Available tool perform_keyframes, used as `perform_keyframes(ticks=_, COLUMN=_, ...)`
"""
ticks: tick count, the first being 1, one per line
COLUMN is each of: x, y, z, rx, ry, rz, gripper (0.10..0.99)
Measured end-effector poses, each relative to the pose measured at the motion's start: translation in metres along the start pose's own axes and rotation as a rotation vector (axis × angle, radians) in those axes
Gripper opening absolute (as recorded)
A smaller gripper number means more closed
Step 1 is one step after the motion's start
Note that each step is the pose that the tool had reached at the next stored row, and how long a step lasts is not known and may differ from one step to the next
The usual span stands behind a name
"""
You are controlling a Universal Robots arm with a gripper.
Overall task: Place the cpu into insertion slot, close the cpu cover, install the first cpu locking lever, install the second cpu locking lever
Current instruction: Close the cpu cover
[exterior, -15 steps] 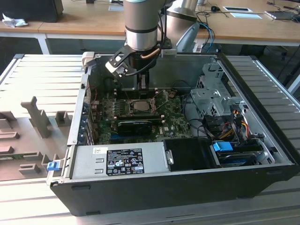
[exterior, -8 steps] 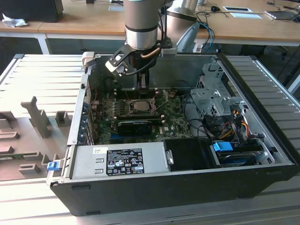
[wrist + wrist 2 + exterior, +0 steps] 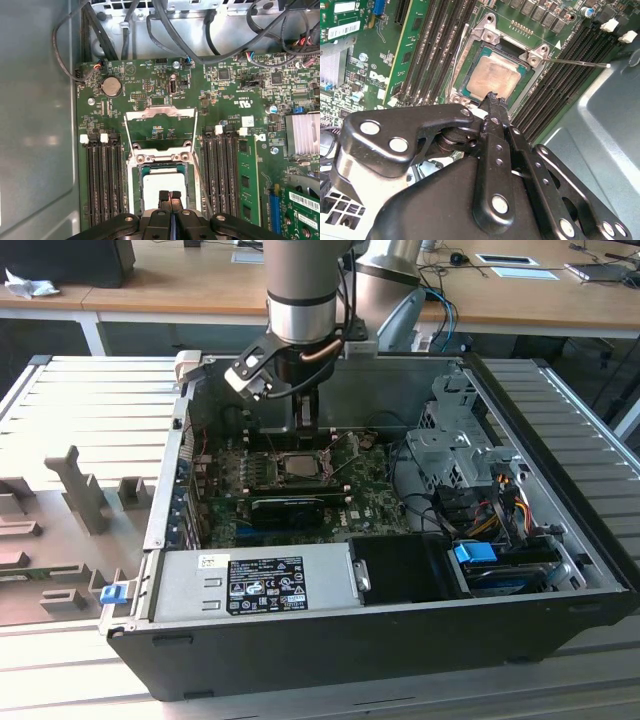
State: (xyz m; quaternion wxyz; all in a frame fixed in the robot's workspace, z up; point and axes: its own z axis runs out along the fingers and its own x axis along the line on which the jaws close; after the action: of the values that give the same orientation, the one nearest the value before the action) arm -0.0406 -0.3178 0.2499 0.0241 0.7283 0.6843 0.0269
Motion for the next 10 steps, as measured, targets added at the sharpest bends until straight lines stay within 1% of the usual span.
perform_keyframes(ticks=7, x=0.0, y=0.0002, z=-0.0026, rx=0.0, ry=-0.0001, rz=0.0, gripper=0.106)
perform_keyframes(ticks=10, x=0.0, y=0.0004, z=-0.0063, rx=0.0, ry=-0.0001, rz=0.0, gripper=0.106)
